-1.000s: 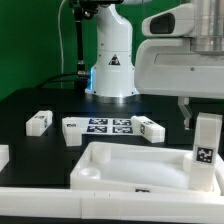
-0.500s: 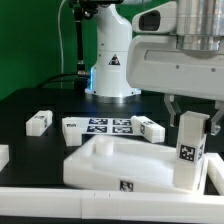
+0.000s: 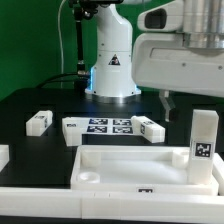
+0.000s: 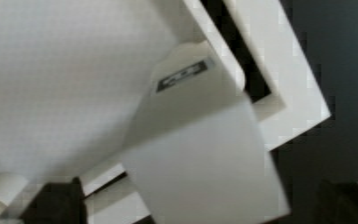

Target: Assemble desk

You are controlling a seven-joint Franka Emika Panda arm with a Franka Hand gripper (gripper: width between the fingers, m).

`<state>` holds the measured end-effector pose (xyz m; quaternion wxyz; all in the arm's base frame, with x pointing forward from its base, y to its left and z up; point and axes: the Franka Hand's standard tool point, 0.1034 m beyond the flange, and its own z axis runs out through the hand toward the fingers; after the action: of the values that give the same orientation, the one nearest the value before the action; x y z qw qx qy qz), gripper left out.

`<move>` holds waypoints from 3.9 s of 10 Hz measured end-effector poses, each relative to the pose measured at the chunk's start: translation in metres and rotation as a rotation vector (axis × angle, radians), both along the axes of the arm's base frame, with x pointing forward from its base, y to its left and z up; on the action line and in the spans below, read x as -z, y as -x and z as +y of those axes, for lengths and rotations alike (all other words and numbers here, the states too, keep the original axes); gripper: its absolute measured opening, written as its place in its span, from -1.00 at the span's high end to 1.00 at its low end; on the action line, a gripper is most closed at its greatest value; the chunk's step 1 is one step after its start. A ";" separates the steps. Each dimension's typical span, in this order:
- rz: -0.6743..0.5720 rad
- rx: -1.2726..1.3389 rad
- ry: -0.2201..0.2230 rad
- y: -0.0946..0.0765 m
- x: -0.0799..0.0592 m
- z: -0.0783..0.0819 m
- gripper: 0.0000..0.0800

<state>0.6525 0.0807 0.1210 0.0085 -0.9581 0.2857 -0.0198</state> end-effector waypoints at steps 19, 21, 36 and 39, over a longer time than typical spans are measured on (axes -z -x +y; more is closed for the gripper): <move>-0.011 -0.582 0.001 0.084 0.011 0.011 -0.62; -0.011 -0.648 0.004 0.130 0.036 0.019 -0.62; 0.685 -0.808 -0.041 0.181 0.061 0.007 -0.62; 0.869 -0.833 -0.077 0.199 0.067 0.001 -0.62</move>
Offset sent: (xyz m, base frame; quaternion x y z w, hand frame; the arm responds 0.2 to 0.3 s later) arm -0.0385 -0.0063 0.0025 -0.0332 0.0209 -0.0469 0.9981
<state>0.4533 0.0812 0.0544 -0.0673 -0.9087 -0.1360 0.3889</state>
